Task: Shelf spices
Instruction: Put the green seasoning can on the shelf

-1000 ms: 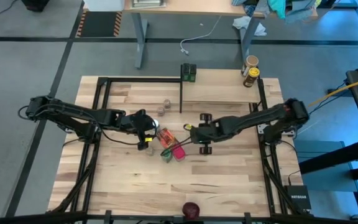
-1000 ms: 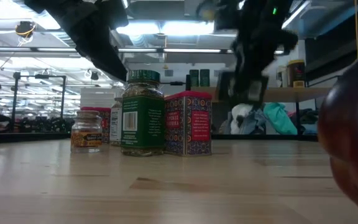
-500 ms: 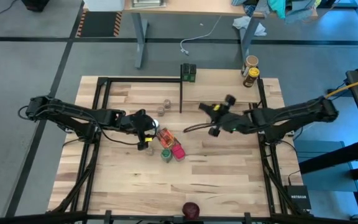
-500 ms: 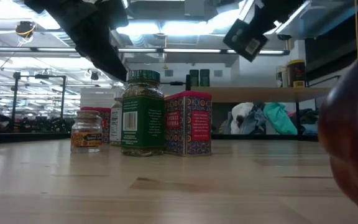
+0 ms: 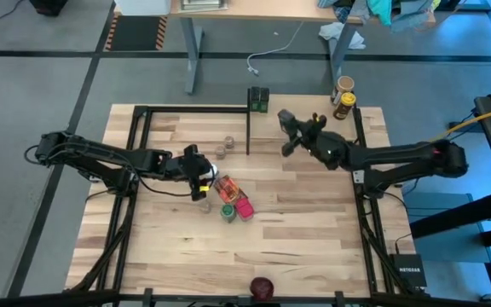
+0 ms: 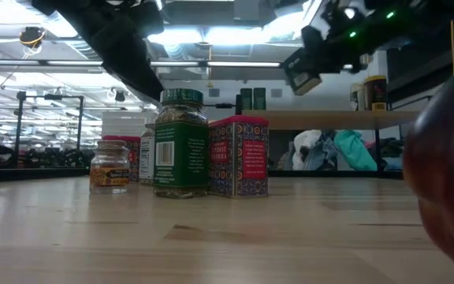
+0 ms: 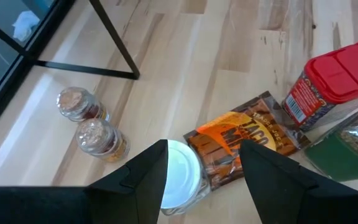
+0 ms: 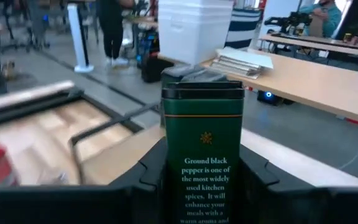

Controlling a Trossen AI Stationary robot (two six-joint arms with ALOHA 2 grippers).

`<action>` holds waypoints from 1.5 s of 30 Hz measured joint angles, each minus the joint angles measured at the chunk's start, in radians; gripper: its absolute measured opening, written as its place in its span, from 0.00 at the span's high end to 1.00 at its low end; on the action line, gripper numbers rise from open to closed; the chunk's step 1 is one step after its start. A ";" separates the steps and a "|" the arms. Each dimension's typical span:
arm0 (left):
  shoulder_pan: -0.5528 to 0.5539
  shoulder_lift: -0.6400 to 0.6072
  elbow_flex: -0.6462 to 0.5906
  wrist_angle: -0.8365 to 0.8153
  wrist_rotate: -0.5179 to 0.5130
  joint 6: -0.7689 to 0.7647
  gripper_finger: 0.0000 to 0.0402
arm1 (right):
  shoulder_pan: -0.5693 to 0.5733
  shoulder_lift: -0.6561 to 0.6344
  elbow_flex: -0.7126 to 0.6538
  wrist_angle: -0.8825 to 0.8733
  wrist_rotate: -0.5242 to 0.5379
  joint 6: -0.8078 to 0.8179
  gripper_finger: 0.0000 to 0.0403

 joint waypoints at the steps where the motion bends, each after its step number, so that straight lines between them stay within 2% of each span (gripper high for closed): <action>1: 0.000 0.000 0.000 -0.001 0.000 -0.001 0.52 | -0.022 0.023 0.000 0.035 -0.015 0.000 0.72; 4: 0.000 0.000 0.000 -0.001 0.000 -0.003 0.52 | -0.079 0.103 0.000 0.117 -0.046 0.003 0.72; 12: 0.000 0.000 0.000 -0.001 0.000 -0.016 0.52 | -0.172 0.279 0.000 0.347 -0.048 0.002 0.72; 24: 0.000 0.000 0.000 -0.002 -0.003 -0.016 0.52 | -0.250 0.433 0.130 0.374 -0.050 -0.025 0.67; 29: 0.000 0.000 0.000 -0.002 -0.003 -0.017 0.52 | -0.257 0.463 0.141 0.378 -0.048 -0.024 0.67; 35: 0.000 0.000 0.000 -0.002 -0.003 -0.035 0.52 | -0.254 0.467 0.142 0.377 -0.048 -0.024 0.62; 45: -0.001 0.000 0.000 -0.010 -0.003 -0.052 0.52 | -0.251 0.446 0.141 0.363 -0.021 -0.061 0.47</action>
